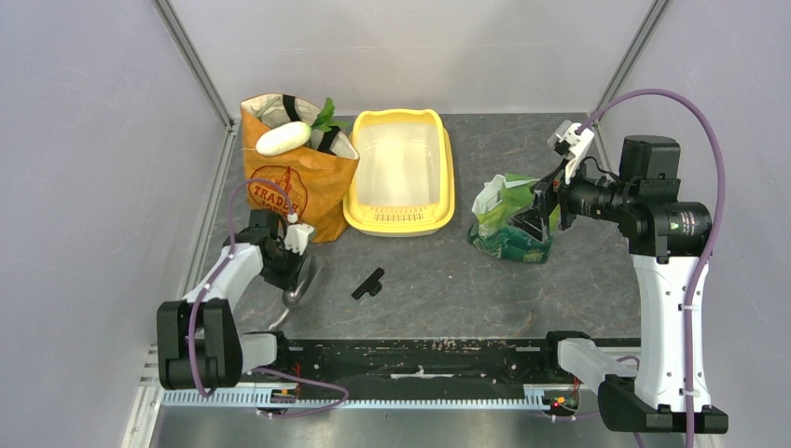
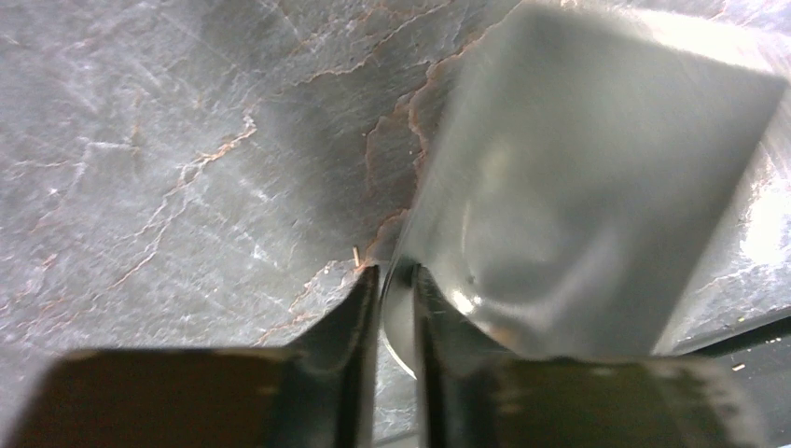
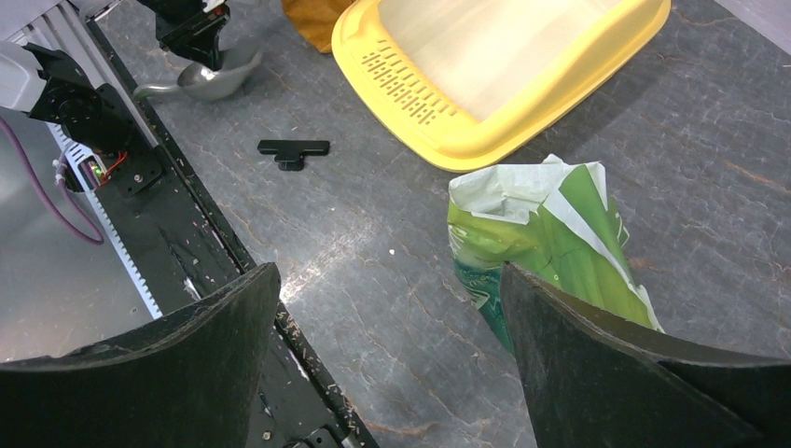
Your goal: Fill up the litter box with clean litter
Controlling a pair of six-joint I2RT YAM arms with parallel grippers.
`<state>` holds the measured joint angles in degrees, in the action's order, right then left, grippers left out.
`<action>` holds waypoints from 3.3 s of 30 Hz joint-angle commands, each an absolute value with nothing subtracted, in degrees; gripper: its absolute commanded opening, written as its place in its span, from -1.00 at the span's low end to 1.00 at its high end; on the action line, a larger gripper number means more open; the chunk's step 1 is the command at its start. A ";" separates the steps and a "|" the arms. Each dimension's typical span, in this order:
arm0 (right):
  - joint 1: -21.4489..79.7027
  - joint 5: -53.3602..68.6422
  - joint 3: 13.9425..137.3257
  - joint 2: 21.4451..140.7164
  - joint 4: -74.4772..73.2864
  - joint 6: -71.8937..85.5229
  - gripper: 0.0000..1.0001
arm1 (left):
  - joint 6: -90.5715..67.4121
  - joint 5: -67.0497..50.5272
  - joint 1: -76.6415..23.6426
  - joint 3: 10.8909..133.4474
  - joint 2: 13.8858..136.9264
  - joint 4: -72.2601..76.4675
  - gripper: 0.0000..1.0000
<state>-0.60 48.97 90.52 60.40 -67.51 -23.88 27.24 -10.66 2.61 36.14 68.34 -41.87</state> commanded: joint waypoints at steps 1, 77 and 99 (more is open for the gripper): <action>1.93 48.28 90.25 60.13 -64.23 -21.40 0.84 | 30.54 -14.63 2.89 36.44 62.58 -40.32 -0.96; 17.93 46.60 81.81 60.33 -33.95 20.83 -1.00 | -59.63 -69.77 -12.13 66.67 63.96 7.60 0.76; 17.92 44.52 79.29 61.49 -30.67 21.33 -1.00 | -74.83 -68.56 -14.65 58.67 65.01 20.49 0.16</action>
